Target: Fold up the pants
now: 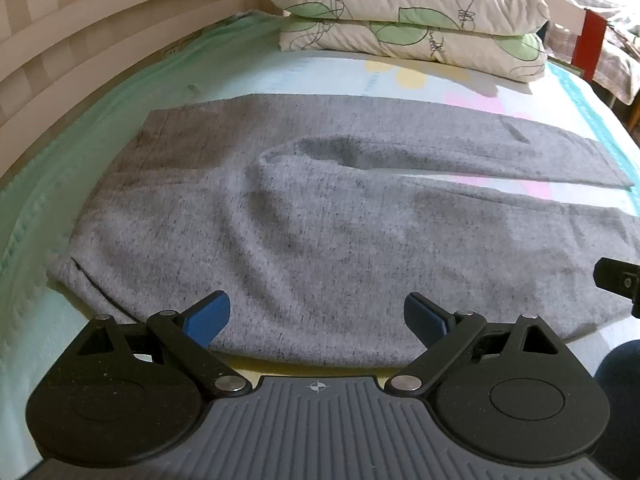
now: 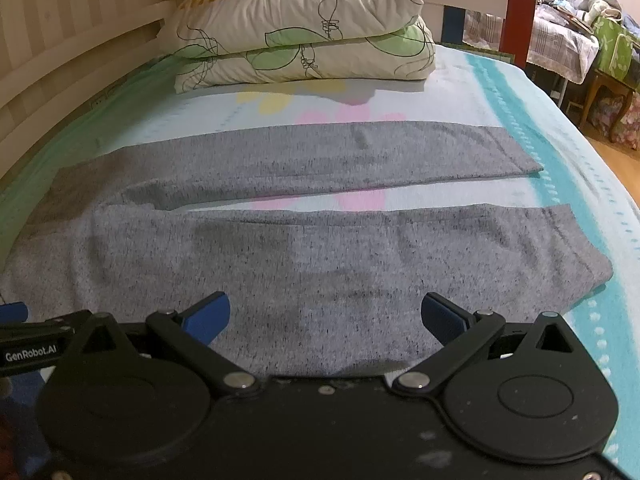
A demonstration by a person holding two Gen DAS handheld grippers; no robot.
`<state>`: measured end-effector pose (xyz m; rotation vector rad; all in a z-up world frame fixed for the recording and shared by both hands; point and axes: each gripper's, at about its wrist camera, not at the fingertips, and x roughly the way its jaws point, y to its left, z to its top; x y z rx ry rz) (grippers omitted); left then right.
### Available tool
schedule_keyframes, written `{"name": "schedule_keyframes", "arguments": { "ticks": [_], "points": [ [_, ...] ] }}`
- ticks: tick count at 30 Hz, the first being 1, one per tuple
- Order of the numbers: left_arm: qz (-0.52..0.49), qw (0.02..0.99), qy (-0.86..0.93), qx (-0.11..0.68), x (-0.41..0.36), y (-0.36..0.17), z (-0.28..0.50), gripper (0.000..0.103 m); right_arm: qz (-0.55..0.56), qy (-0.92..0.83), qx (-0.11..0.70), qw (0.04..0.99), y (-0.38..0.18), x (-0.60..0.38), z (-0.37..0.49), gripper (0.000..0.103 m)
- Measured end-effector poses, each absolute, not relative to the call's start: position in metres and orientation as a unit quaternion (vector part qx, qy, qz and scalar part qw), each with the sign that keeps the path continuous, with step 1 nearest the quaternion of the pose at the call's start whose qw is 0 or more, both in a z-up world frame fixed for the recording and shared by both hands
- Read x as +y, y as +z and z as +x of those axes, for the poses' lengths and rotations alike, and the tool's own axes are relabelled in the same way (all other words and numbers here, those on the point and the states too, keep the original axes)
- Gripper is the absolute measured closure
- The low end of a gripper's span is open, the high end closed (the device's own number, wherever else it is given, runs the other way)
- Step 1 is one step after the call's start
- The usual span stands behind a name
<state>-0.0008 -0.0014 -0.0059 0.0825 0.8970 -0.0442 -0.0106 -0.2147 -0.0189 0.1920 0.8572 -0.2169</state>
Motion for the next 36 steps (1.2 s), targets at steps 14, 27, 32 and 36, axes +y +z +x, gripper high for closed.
{"name": "schedule_keyframes", "arguments": {
  "ticks": [14,27,32,36],
  "points": [
    [0.034,0.894,-0.018,0.447,0.002,-0.008,0.003,0.008,0.080,-0.106,0.455,0.880,-0.029,-0.212,0.000,0.000],
    [0.048,0.892,-0.020,0.450,-0.001,-0.010,0.003,0.008,0.082,-0.104,0.474,0.870,-0.031,-0.214,0.003,0.000],
    [0.051,0.891,-0.020,0.452,-0.002,-0.011,0.004,0.008,0.084,-0.104,0.478,0.868,-0.031,-0.214,0.005,0.000],
    [0.054,0.890,-0.020,0.453,-0.003,-0.011,0.004,0.008,0.088,-0.104,0.480,0.867,-0.032,-0.216,0.005,0.000]
  ]
}}
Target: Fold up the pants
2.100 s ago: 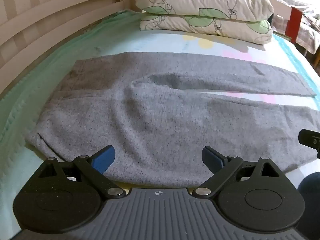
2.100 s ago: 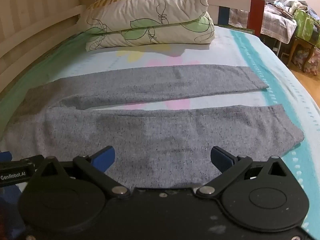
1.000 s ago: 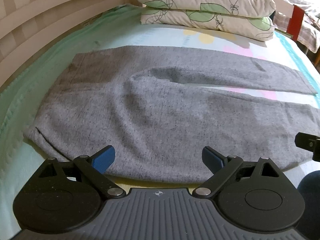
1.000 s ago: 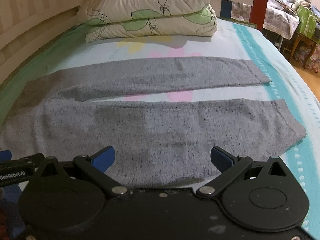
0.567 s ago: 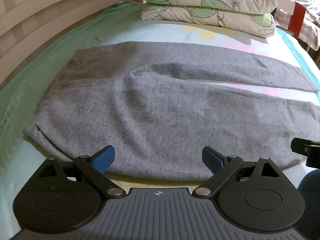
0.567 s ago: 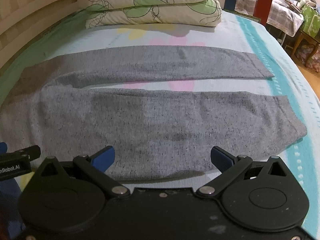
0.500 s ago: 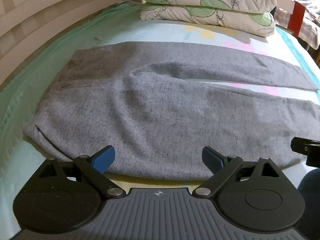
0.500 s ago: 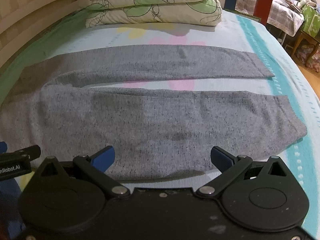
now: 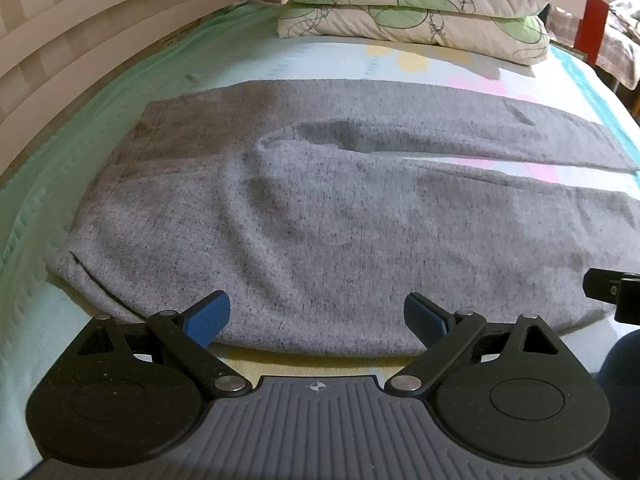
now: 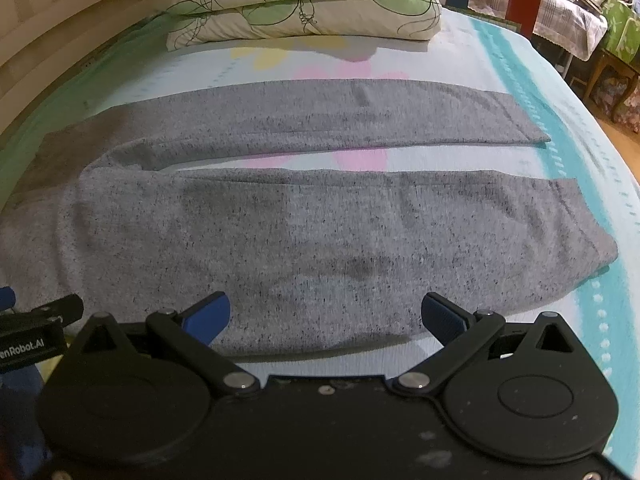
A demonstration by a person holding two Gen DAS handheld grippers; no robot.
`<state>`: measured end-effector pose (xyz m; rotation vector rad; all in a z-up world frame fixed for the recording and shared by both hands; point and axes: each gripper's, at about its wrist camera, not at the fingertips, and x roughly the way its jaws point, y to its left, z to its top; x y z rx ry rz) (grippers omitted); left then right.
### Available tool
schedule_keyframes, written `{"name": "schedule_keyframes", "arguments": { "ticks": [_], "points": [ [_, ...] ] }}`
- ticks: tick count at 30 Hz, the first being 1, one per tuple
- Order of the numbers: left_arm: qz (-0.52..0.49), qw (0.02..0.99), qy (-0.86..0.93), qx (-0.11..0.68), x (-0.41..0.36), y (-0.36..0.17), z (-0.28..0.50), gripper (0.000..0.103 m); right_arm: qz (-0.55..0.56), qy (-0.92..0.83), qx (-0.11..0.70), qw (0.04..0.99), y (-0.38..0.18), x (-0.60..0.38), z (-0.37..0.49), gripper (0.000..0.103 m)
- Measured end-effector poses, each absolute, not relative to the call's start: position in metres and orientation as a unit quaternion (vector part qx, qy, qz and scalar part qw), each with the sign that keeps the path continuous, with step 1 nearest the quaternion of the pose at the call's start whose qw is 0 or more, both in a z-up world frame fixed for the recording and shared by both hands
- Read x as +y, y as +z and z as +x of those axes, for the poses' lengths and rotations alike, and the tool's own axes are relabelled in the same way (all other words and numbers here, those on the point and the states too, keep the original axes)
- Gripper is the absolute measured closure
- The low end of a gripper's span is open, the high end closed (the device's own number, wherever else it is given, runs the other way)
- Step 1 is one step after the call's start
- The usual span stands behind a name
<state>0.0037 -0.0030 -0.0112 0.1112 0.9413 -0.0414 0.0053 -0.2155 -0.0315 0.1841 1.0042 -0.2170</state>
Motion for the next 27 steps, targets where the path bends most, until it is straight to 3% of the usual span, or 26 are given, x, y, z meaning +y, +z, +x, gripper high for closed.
{"name": "schedule_keyframes", "arguments": {
  "ticks": [27],
  "points": [
    [0.054,0.878,-0.015,0.475,-0.0023,-0.0177,0.0074,0.008,0.092,-0.103,0.487,0.862,-0.0362,-0.2175,0.0090,0.000]
  ]
}}
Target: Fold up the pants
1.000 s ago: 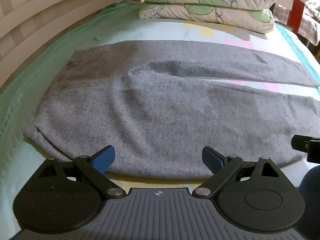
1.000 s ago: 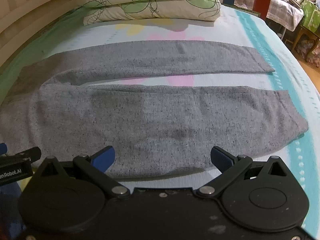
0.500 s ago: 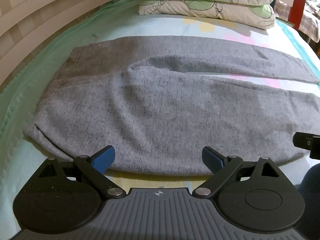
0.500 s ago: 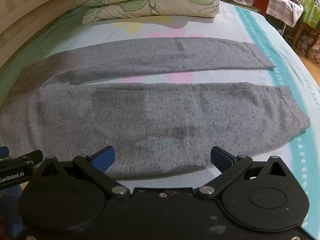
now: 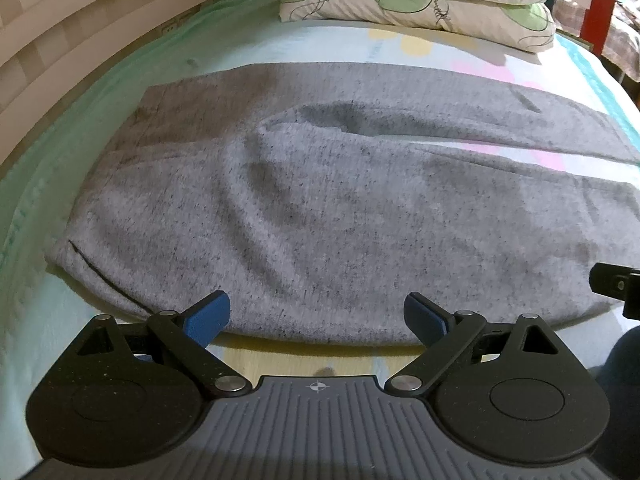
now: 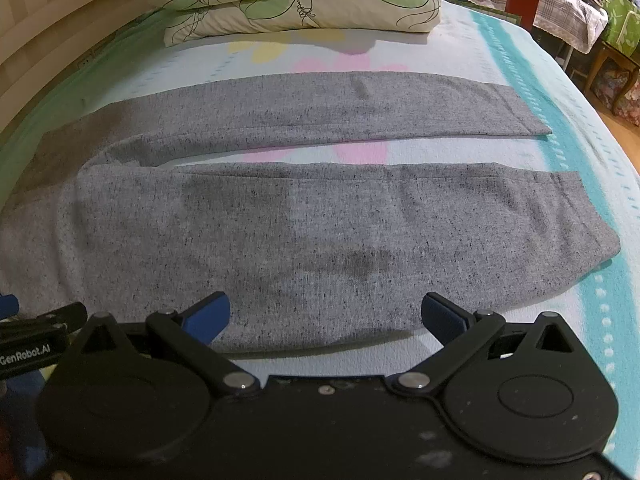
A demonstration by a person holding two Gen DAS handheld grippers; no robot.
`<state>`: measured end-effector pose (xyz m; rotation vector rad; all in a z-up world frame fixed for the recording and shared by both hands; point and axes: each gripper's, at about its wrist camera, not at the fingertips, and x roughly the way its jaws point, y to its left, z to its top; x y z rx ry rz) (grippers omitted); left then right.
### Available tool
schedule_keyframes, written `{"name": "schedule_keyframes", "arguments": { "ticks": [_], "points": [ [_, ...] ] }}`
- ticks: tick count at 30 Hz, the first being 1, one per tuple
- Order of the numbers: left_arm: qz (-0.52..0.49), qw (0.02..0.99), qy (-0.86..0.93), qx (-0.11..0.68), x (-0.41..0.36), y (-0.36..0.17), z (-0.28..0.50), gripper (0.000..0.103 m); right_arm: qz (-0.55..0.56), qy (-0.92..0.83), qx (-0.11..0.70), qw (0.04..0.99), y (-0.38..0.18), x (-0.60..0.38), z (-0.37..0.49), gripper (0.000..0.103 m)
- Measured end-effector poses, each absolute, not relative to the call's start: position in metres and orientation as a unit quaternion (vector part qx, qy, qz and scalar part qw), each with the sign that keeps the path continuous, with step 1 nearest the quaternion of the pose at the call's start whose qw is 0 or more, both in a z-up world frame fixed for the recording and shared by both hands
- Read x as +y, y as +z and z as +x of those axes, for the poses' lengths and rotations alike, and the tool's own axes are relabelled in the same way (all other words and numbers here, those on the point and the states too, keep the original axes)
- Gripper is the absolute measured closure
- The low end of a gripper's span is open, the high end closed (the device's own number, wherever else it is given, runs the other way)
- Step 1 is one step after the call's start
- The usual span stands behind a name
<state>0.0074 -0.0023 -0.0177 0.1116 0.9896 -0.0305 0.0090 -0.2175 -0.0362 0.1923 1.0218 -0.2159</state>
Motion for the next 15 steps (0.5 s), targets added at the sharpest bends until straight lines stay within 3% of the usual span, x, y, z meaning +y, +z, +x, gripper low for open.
{"name": "schedule_keyframes", "arguments": {
  "ticks": [15],
  "points": [
    [0.046,0.876,-0.014,0.480,0.0006,-0.0181,0.0086,0.008,0.077,-0.101,0.491,0.862,-0.0380,-0.2110,0.0106,0.000]
  ]
}}
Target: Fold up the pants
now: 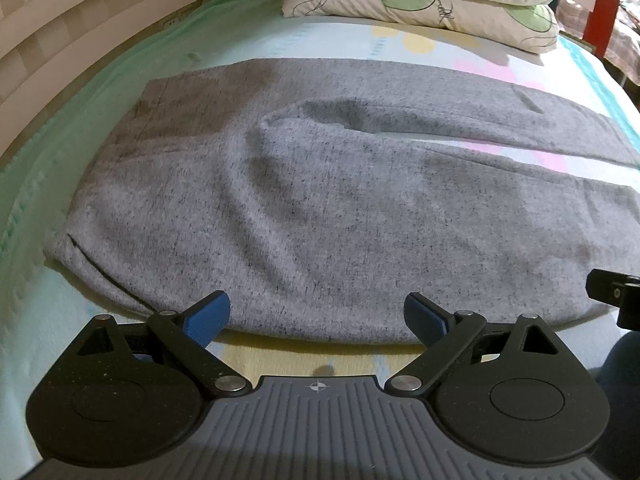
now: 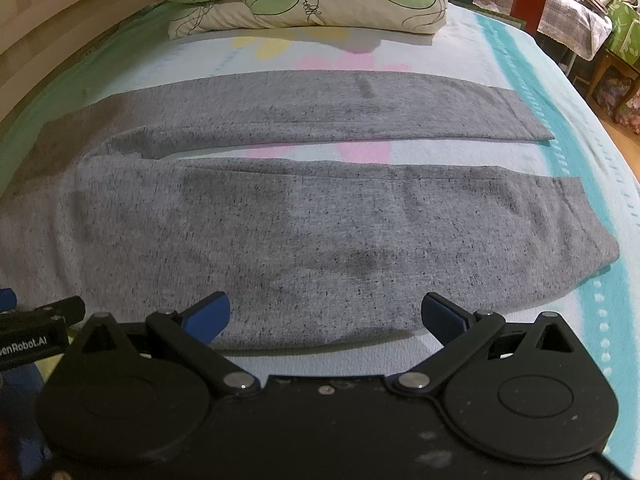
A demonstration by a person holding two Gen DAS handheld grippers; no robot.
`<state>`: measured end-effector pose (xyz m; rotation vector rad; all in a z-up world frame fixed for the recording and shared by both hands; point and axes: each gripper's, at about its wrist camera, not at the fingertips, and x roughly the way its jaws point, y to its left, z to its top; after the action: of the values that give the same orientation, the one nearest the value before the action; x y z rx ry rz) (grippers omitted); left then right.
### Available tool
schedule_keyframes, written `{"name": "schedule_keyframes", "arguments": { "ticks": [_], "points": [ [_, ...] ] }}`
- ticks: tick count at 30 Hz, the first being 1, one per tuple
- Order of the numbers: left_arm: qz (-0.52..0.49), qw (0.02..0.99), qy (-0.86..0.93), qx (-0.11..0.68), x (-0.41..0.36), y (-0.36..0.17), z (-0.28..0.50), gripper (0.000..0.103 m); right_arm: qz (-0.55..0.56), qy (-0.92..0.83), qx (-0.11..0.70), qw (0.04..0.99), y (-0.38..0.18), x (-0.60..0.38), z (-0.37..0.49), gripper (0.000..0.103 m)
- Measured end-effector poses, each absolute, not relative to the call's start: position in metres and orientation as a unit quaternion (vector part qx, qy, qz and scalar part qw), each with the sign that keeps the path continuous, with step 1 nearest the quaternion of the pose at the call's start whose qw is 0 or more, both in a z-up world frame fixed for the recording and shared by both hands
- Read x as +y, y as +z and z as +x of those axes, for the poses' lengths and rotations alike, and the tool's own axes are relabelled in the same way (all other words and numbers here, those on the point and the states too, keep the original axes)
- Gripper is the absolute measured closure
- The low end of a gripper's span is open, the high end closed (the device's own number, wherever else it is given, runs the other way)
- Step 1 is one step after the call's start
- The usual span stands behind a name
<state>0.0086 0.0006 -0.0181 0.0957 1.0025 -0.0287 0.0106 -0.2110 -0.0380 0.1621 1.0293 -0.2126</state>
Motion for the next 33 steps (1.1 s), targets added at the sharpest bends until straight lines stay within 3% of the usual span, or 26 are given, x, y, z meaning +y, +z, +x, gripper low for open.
{"name": "schedule_keyframes", "arguments": {
  "ticks": [33],
  "points": [
    [0.037,0.873,-0.014,0.487,0.003,-0.019,0.010,0.009,0.102,-0.096,0.479,0.866,-0.035,-0.221,0.006,0.000]
  ]
}}
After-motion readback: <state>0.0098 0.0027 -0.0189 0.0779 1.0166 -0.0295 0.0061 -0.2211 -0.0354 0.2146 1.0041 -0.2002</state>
